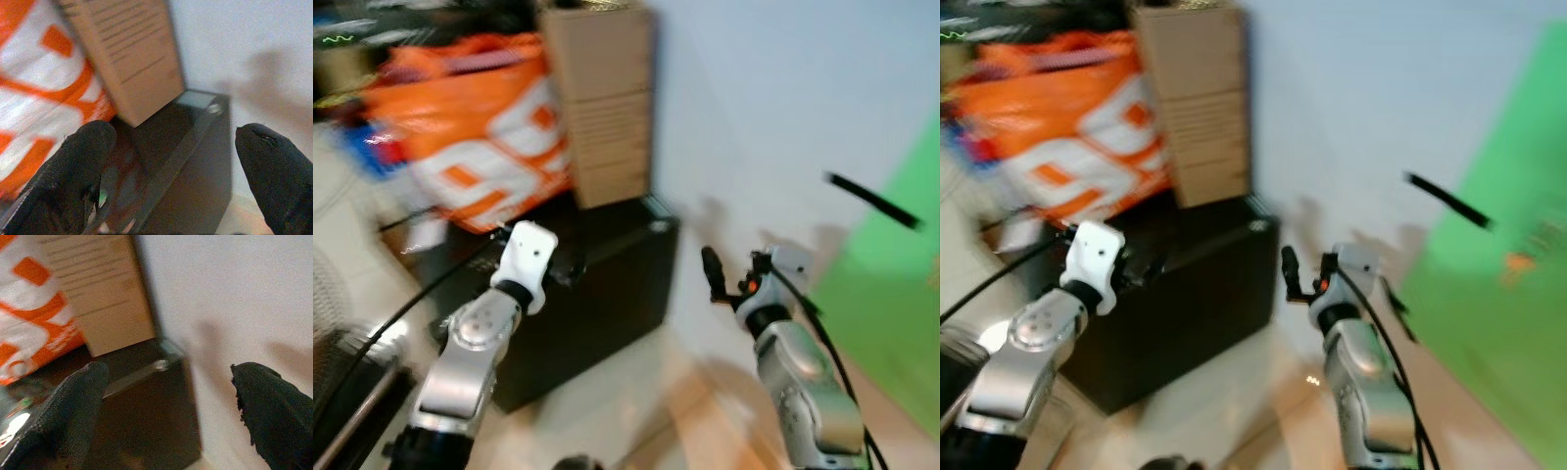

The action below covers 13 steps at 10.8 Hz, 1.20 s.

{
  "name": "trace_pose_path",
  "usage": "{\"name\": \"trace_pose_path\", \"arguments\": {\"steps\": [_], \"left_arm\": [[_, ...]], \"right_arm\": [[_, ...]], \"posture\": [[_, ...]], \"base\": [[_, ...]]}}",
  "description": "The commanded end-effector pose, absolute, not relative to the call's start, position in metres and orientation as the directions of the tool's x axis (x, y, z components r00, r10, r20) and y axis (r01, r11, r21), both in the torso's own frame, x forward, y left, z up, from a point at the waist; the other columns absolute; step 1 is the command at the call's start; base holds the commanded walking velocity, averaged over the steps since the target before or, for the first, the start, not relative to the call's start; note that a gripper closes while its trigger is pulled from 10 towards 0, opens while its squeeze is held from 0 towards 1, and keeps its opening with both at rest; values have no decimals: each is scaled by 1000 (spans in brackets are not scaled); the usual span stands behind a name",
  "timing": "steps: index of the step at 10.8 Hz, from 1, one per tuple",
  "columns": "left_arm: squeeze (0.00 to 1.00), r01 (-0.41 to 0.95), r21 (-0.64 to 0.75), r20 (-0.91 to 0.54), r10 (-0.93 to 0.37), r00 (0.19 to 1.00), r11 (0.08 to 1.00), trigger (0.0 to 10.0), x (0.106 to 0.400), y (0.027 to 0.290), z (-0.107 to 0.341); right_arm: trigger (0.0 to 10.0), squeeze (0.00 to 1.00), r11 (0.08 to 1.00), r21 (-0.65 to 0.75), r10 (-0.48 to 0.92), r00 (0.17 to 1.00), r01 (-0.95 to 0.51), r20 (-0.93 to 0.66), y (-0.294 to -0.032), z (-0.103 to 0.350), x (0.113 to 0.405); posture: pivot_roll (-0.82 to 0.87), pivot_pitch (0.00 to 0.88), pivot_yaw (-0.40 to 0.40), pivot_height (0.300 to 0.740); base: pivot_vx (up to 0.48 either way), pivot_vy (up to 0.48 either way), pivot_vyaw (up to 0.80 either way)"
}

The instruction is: Hang keys on a hook

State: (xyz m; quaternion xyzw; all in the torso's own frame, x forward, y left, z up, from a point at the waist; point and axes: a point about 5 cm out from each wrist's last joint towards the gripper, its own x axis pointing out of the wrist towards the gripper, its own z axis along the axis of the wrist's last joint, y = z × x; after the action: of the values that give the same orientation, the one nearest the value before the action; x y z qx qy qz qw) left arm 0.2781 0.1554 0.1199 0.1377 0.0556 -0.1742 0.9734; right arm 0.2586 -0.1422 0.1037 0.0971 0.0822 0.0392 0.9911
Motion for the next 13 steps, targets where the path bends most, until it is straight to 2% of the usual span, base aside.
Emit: {"name": "trace_pose_path", "arguments": {"steps": [1, 4, 9, 13], "left_arm": [[0, 345, 250, -165, -311, 936, 905, 10000, 278, 156, 121], [0, 315, 221, -174, -281, 944, 923, 10000, 278, 160, 118], [0, 328, 225, -186, -290, 939, 918, 10000, 277, 159, 118], [0, 337, 225, -189, -298, 936, 914, 10000, 277, 157, 118]], "right_arm": [[10000, 1000, 987, 154, 75, 987, -53, -139, -144, 106, 260], [10000, 1000, 997, 79, 15, 986, -2, -165, -150, 102, 260], [10000, 1000, 996, 78, 67, 979, -53, -193, -144, 98, 259], [10000, 1000, 992, 75, 117, 973, -104, -196, -141, 99, 259]], "posture": [[-50, 0, 24, 740], [-38, 0, 9, 740], [-39, 0, 8, 740], [-38, 0, 9, 740]], "base": [[0, 0, 538], [0, 0, 175], [329, 0, 0], [348, 0, 777]]}}
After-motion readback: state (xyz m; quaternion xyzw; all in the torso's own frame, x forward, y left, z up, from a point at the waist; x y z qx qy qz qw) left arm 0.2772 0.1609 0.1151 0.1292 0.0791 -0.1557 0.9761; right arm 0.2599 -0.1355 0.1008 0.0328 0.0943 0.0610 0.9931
